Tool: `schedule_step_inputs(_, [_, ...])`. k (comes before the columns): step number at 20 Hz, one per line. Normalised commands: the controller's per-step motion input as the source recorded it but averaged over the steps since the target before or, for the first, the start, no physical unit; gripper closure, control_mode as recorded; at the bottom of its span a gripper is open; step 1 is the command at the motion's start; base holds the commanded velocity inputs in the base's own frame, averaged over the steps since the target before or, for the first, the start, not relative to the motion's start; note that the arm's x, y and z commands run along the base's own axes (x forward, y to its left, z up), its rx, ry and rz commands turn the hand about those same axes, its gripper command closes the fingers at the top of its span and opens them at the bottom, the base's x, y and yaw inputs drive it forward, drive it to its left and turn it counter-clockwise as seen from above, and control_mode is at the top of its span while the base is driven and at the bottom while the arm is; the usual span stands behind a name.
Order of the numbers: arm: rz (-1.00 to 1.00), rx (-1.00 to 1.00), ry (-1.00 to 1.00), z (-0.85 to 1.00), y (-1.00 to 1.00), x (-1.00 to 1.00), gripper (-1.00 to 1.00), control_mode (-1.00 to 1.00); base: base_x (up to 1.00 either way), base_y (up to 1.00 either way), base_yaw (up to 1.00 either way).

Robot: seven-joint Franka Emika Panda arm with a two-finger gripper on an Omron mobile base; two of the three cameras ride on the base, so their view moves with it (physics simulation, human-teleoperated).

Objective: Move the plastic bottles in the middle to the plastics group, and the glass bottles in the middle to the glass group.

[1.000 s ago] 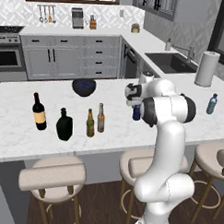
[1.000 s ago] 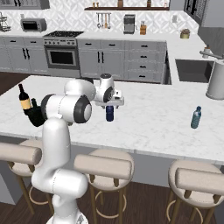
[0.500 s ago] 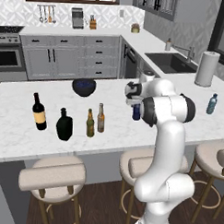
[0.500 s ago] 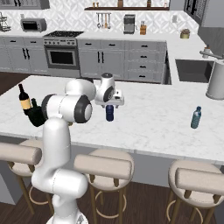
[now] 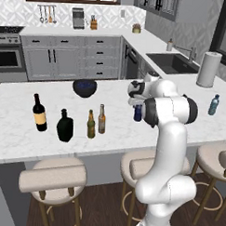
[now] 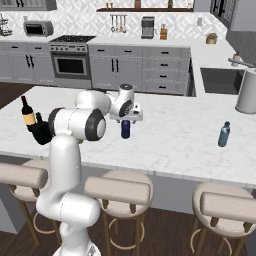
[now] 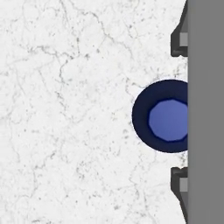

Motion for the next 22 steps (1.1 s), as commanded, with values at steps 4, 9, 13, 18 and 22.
schedule_step_inputs(4, [0.03,0.0,-0.08,-0.14,0.0,-0.03,-1.0,-1.0,0.0,0.0,0.0])
schedule_step_inputs(9, [0.01,0.0,-0.22,-0.2,0.0,-0.03,-1.0,-1.0,0.0,0.0,0.0])
schedule_step_inputs(13, [0.0,0.0,-0.08,-0.23,0.0,0.0,-1.0,-1.0,0.0,0.0,0.0])
schedule_step_inputs(18, [0.0,0.0,0.0,-0.1,0.0,0.0,1.0,-1.0,0.0,0.0,0.0])
schedule_step_inputs(22, [0.0,0.0,0.0,0.0,0.0,0.0,1.0,-1.0,0.0,0.0,0.0])
